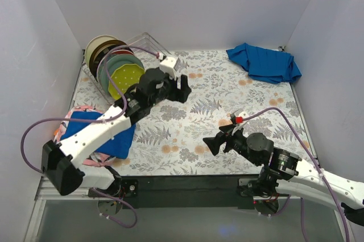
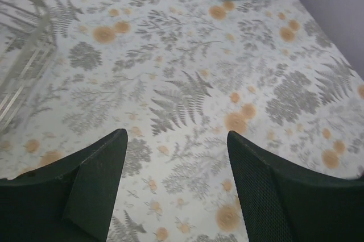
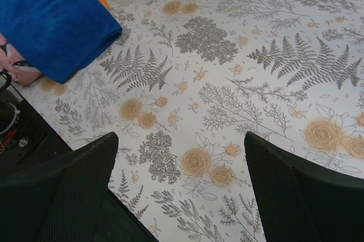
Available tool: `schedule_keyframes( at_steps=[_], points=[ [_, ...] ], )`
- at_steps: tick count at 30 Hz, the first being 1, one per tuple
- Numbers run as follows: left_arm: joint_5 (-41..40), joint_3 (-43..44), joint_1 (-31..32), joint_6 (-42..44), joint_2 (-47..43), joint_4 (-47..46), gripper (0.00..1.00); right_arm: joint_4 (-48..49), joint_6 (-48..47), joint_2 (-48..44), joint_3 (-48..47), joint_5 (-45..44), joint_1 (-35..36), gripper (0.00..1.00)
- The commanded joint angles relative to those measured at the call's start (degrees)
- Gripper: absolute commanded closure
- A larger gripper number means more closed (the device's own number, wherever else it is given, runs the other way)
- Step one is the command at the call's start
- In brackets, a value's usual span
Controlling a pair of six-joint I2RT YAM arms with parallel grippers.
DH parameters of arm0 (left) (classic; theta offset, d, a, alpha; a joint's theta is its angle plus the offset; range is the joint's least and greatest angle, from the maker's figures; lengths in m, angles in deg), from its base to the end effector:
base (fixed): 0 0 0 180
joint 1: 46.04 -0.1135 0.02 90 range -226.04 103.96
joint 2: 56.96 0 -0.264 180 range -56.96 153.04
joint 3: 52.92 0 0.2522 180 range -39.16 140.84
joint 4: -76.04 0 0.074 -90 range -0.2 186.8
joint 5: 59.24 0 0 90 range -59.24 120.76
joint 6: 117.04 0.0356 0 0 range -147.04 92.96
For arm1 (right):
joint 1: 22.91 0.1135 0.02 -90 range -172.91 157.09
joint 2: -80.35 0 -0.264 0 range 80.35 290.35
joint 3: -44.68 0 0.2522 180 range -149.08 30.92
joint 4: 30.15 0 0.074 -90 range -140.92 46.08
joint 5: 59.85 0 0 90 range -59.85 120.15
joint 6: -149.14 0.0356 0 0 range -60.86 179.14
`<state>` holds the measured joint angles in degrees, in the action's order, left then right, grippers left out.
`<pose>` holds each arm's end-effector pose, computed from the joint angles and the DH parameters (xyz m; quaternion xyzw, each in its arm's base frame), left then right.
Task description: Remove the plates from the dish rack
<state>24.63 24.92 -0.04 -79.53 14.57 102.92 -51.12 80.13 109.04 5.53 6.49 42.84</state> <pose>0.2038 -0.2056 0.3532 -0.0769 0.8178 -0.4021 0.4045 0.0710 0.1229 0.2666 -0.1653 0.7458 0.3151 0.5632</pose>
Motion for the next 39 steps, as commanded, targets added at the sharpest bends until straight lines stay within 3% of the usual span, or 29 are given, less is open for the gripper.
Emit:
schedule_keyframes(
  at_steps=[1,7,13,18,26,39],
  points=[
    [5.43,9.64,-9.77,4.50,7.65,11.30,0.31,7.54,-1.83,-2.67,1.65,3.97,0.25,0.04],
    [-3.77,23.63,-18.39,12.65,15.39,21.84,0.31,8.70,-1.40,-2.93,2.27,4.14,0.25,0.05],
    [-18.38,23.64,-20.59,21.19,17.94,26.07,0.32,9.75,-0.60,-4.69,4.20,2.39,0.34,0.07],
    [-26.55,19.78,-24.19,29.18,18.38,20.65,0.32,10.10,-0.78,-3.82,4.47,0.72,0.34,0.07],
    [-21.55,22.39,-30.17,30.34,21.90,21.77,0.33,10.45,-1.04,-0.39,3.76,-0.33,0.34,0.07],
    [-14.97,30.14,-34.30,29.46,29.02,24.49,0.35,10.81,-1.22,-0.21,4.47,-3.94,0.34,0.06]
  ],
)
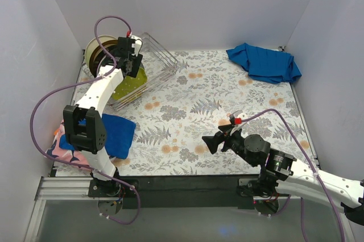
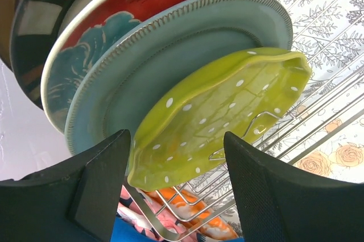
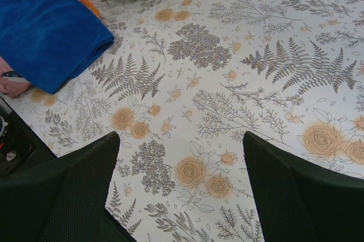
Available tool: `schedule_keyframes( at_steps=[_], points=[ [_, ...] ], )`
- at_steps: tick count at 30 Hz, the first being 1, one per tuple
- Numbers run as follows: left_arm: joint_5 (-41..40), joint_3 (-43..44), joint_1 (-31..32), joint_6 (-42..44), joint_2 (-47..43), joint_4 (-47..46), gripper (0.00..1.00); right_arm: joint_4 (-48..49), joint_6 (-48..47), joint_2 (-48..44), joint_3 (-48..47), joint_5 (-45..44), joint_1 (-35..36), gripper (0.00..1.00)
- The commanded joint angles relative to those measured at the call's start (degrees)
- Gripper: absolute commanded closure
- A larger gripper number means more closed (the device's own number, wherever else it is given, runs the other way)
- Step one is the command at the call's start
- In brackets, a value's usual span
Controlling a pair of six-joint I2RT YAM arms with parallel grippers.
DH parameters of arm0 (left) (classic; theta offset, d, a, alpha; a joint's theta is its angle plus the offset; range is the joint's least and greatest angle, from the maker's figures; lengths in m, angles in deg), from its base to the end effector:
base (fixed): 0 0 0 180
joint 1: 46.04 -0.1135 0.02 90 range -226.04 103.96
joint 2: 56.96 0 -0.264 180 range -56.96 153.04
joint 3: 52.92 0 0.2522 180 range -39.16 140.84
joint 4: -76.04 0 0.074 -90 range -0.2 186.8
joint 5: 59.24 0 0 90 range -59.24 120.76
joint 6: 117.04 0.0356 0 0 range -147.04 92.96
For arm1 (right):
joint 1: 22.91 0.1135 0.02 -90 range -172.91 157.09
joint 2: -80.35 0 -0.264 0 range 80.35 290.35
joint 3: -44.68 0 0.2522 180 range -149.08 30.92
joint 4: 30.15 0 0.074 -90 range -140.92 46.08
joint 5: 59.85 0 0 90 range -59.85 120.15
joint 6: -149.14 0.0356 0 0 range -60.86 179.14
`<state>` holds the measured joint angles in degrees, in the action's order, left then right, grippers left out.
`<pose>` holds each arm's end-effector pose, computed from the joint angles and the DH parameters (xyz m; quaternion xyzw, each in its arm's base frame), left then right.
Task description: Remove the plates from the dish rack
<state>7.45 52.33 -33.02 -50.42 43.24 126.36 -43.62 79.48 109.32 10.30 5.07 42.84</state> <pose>0.3861 -0.0748 0.3197 -0.1583 0.8951 0.0611 0.4124 0.0734 0.1263 0.2503 -0.1532 0.7349 0.3171 0.5796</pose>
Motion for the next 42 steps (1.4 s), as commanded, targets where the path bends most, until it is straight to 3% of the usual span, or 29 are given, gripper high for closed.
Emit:
schedule_keyframes(
  at_steps=[1,14,42],
  points=[
    [2.83,5.17,-1.76,0.09,0.87,1.84,0.35,3.48,-0.56,-0.58,-0.21,-2.60,0.34,0.07],
    [5.11,3.87,-2.56,-1.40,3.68,2.72,0.35,3.66,-0.83,1.62,-1.00,0.12,0.34,0.08],
    [18.39,5.29,-2.03,-7.30,1.31,12.05,0.53,4.71,-0.30,2.49,-0.30,0.47,0.34,0.11]
  ],
)
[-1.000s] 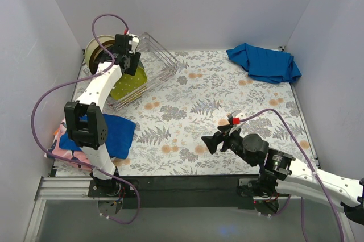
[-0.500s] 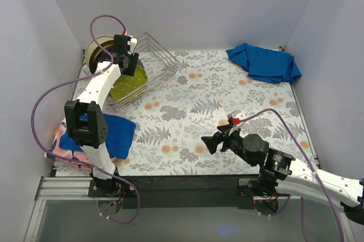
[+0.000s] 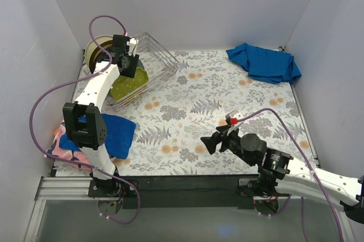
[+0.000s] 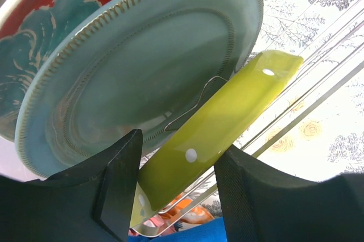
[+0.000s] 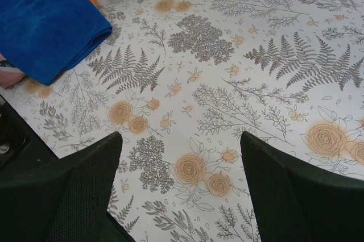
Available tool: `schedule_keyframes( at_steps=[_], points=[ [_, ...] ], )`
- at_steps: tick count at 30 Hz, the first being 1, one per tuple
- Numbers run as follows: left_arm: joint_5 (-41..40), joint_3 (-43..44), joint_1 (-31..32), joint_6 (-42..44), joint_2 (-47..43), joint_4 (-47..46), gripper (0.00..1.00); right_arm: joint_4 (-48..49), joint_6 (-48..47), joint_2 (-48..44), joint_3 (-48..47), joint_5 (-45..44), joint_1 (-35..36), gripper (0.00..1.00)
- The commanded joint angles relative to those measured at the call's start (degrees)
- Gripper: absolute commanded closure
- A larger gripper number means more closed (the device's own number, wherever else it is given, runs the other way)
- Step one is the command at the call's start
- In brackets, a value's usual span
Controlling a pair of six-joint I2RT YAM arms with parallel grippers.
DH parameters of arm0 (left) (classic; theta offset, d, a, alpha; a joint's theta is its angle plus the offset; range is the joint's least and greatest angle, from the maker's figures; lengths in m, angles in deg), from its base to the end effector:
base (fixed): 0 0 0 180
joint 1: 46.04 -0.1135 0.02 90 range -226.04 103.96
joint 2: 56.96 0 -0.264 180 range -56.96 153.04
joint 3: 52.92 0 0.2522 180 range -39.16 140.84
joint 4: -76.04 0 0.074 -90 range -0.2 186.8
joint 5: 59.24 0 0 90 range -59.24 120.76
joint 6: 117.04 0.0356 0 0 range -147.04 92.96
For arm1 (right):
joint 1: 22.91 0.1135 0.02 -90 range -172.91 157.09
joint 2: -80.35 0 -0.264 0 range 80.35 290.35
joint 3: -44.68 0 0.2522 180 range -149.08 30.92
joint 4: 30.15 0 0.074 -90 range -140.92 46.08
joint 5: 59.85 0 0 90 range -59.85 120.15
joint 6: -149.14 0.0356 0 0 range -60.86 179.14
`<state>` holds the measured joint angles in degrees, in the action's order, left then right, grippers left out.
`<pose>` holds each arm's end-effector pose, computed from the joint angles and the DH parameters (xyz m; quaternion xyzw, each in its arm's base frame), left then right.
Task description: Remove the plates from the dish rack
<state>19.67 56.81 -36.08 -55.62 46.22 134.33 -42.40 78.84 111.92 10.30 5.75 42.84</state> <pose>0.3934 -0.0621 0.3138 -0.1834 0.9228 -0.0215 0.3380 0.0758 0.1325 0.2466 -0.1659 0.7397 0.3103 0.5736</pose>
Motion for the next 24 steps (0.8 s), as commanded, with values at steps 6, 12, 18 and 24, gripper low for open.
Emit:
schedule_keyframes(
  at_steps=[6,12,18,24],
  points=[
    [5.37,-2.70,1.56,4.82,-3.33,2.93,0.61,3.58,-0.02,-0.02,-0.30,0.58,0.34,0.11],
    [8.45,-4.56,1.65,9.94,-3.69,2.22,0.63,3.75,-0.98,0.60,-1.00,0.59,0.34,0.12],
    [13.37,-2.19,1.65,12.75,-1.84,6.00,0.71,3.75,-1.16,1.12,-0.21,-0.73,0.34,0.12],
    [22.25,3.44,1.65,13.90,0.45,11.10,0.68,3.84,-1.60,1.12,-0.30,-1.26,0.34,0.12]
  ],
)
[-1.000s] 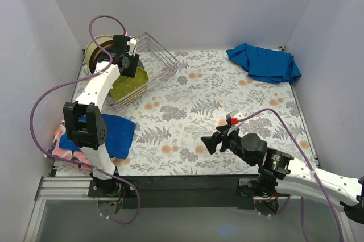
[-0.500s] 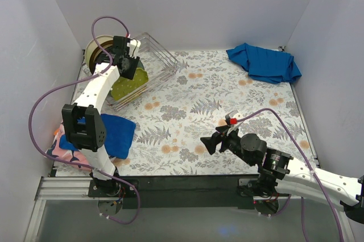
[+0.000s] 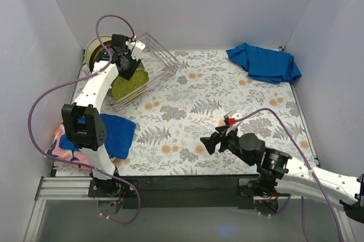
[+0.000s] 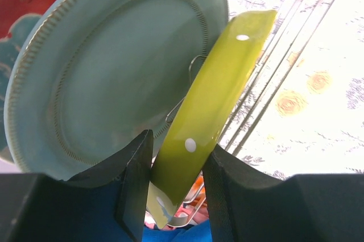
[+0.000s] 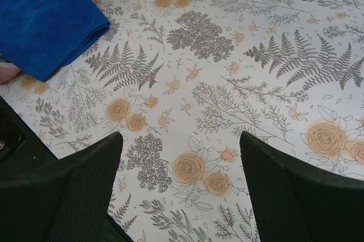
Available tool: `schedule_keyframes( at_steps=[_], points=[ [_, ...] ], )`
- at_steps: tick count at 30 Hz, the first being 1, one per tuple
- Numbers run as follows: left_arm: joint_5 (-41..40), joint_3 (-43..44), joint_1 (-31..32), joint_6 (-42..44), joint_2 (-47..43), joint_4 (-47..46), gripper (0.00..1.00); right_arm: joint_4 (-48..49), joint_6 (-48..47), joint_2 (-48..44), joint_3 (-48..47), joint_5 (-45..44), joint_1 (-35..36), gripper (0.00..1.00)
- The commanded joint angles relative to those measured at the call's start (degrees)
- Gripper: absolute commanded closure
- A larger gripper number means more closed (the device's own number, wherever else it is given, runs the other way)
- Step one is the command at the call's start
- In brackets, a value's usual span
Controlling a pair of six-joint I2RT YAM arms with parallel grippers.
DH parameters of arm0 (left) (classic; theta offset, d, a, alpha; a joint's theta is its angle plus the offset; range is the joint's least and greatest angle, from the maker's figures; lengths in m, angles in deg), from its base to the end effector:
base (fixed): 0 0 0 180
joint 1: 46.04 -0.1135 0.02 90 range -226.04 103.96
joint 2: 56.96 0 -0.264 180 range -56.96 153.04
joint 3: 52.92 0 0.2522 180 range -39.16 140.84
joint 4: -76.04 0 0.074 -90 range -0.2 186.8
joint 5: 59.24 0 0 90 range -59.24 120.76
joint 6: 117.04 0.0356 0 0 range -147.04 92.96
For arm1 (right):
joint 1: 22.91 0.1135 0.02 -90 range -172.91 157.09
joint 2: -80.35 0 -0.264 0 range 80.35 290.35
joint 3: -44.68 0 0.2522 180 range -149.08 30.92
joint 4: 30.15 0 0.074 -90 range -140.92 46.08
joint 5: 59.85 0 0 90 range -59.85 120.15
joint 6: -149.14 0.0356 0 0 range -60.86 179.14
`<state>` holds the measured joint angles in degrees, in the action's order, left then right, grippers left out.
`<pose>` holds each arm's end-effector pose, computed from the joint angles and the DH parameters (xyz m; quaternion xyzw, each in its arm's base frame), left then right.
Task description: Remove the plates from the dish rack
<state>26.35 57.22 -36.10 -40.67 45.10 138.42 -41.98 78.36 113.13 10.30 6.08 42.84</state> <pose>0.3834 -0.0644 0.3182 -0.0424 0.9503 -0.0267 0.3073 0.0769 0.1353 0.2446 -0.1736 0.7423 0.3056 0.5706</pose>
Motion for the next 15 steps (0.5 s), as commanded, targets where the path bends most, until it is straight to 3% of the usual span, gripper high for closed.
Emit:
schedule_keyframes(
  at_steps=[1,6,15],
  points=[
    [16.00,3.03,1.67,-0.96,1.65,7.10,0.66,3.34,-1.20,-0.17,-0.30,-1.76,0.34,0.12],
    [11.97,2.15,1.58,-0.70,3.49,7.19,0.66,3.34,-1.47,-0.78,0.05,-2.20,0.25,0.12],
    [12.93,2.50,1.58,-0.52,6.74,7.63,0.60,3.34,-1.82,-1.84,-0.12,-2.12,0.42,0.12]
  ],
)
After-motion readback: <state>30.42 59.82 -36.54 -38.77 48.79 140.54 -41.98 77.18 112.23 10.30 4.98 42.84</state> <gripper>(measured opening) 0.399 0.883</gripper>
